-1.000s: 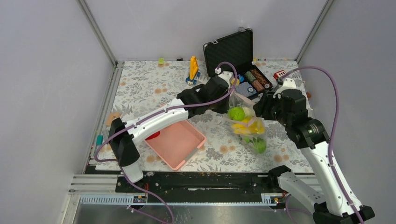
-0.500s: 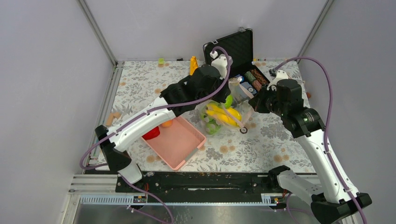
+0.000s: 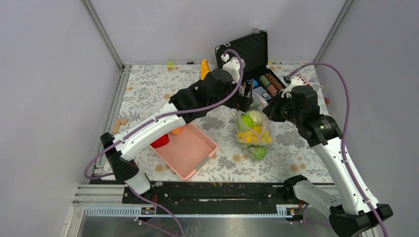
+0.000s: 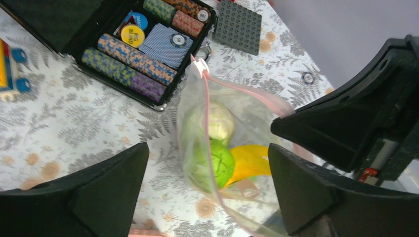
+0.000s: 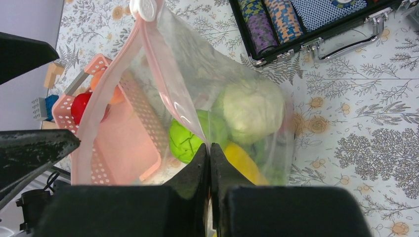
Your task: Place the food in the zip-top bag and seal the zipper
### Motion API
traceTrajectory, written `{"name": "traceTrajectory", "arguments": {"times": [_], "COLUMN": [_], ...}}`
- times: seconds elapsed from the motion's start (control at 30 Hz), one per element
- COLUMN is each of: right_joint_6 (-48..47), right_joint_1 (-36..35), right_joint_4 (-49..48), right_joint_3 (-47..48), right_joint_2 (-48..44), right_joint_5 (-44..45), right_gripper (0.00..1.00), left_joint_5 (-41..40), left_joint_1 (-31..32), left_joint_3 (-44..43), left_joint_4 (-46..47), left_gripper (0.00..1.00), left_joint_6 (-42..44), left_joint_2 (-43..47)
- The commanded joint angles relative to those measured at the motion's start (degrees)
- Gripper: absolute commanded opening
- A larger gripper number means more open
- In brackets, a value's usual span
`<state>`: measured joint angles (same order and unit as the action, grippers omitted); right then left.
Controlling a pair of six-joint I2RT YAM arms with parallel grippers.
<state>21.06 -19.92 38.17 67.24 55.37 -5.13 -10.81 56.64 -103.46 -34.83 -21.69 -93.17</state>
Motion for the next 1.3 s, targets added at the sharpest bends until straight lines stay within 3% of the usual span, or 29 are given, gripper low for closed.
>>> {"name": "traceTrajectory", "arguments": {"times": [0.0,0.13,0.3,0.57,0.8,0.97,1.27], "right_joint_6": [0.1,0.0,-0.3,-0.6,-0.3,-0.1,-0.4], "right_joint_1": [-0.1,-0.1,-0.1,0.0,-0.1,-0.1,-0.1], "right_joint_4": [-1.7,-1.6,-1.1,-1.1,-1.3,-0.6,-0.9], "right_joint_3": [-0.1,-0.6,-0.9,-1.9,-2.6,-2.8,-3.1], "right_joint_2": [-1.0,-1.3,-1.9,-3.0,-2.9,-2.8,-3.1], "right_joint_5": [0.2,0.9,2.0,3.8,3.8,3.6,4.8], "right_gripper": [0.00,0.00,0.00,0.00,0.00,0.00,0.01], "left_joint_5": [-0.3,-1.9,-8.0,-11.2,-16.2,-17.1,-10.0], "left_joint_1": [0.2,-0.3,-2.9,-16.0,-22.5,-25.3,-30.9], "left_joint_3": [-0.3,1.4,10.8,30.9,37.2,40.9,46.2], "left_joint_4": [1.5,0.5,0.5,-1.7,-8.6,-5.1,4.4], "left_gripper": [0.98,0.99,0.99,0.99,0.99,0.99,0.98], "left_joint_6": [0.1,-0.6,-4.2,-15.8,-20.8,-19.8,-18.8], "left_joint_2": [0.7,3.9,11.6,23.5,21.9,19.4,15.6]}}
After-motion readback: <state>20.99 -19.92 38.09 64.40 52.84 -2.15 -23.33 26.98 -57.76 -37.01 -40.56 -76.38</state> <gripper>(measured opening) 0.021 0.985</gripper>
